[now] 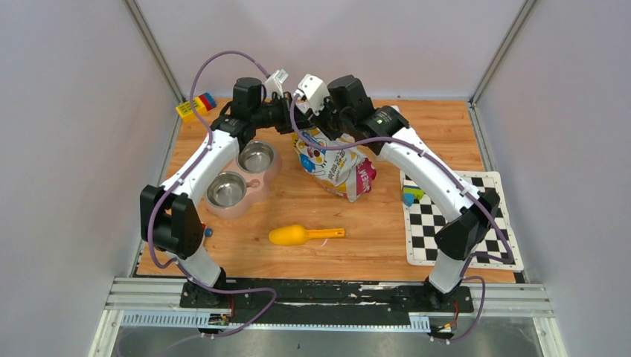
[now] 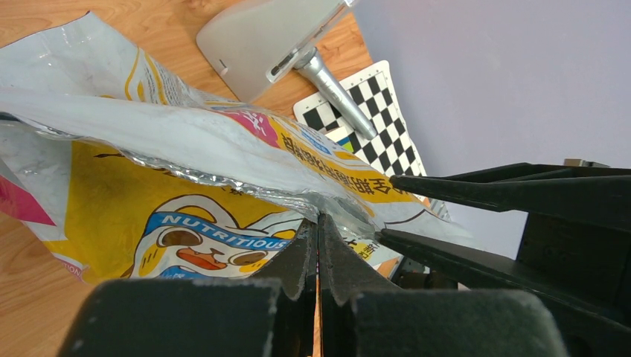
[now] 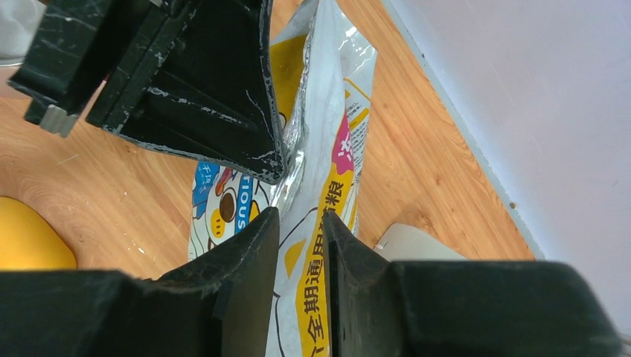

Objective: Serve the pet food
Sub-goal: Open the pet food bag at the center of the board.

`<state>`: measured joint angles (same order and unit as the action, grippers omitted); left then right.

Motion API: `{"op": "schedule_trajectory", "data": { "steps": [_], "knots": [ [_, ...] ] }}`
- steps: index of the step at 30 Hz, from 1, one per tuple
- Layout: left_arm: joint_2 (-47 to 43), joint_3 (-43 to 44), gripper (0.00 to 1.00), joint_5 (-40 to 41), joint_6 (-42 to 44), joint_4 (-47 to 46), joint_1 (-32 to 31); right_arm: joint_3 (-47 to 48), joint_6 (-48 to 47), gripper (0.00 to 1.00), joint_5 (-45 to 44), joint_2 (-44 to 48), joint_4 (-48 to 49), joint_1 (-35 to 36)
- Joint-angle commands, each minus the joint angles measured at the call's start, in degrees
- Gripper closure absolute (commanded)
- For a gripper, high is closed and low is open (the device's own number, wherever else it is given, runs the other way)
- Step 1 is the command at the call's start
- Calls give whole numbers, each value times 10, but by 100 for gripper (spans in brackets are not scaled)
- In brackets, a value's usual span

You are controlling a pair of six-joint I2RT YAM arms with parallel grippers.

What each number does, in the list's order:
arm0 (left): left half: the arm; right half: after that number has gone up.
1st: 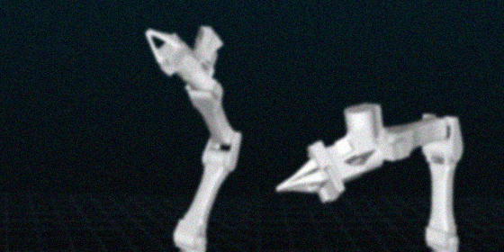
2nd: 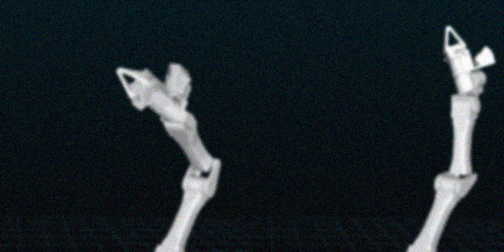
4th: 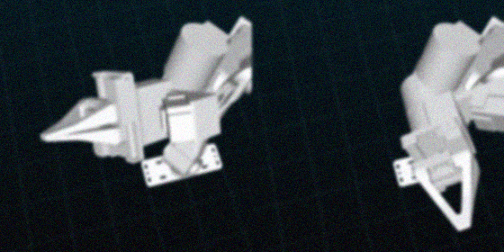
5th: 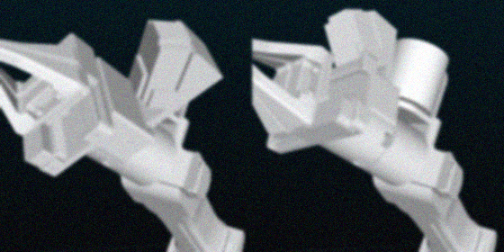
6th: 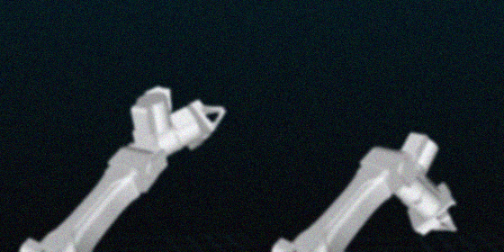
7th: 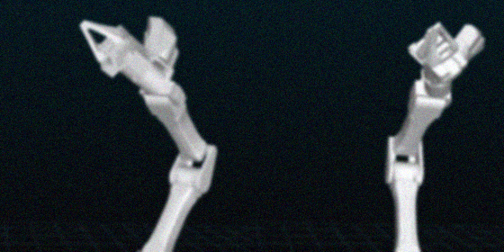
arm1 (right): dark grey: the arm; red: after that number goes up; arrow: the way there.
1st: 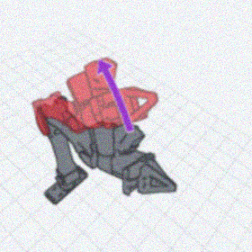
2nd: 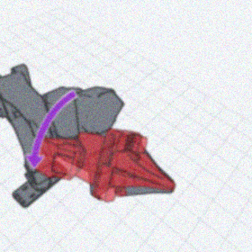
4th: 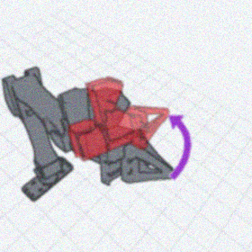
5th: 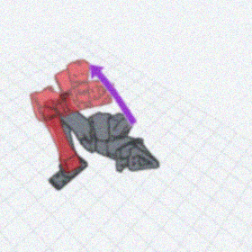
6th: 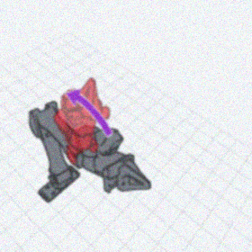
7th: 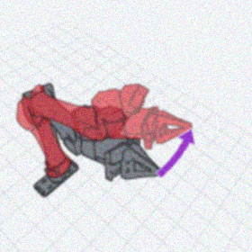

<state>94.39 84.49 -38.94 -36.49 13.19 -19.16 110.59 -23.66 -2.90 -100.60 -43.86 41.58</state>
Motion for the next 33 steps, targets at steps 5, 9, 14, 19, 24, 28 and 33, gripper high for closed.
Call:
{"op": "schedule_trajectory", "data": {
  "steps": [5, 9, 14, 19, 24, 28, 33],
  "knots": [
    [-24, 22, 100, 7, 14, -14, 4, -11, -1, 72, -8, -10, 29, 2],
    [-24, 21, 100, 6, 14, -15, 3, -18, -7, 77, -23, -14, 36, 1],
    [-24, 21, 100, 4, 13, -15, 4, -20, -18, 88, -52, -15, 49, 2],
    [-24, 21, 100, 4, 11, -15, 4, -31, -49, 100, -103, -16, 68, 11],
    [-24, 23, 100, 6, 10, -9, 4, -42, -92, 100, -169, -14, 87, 27],
    [-23, 28, 100, 9, 5, 2, 3, -60, -120, 100, -201, -4, 116, 31],
    [-24, 39, 100, 0, -3, 8, 3, -67, -133, 100, -208, 9, 141, 33]
  ]
}}
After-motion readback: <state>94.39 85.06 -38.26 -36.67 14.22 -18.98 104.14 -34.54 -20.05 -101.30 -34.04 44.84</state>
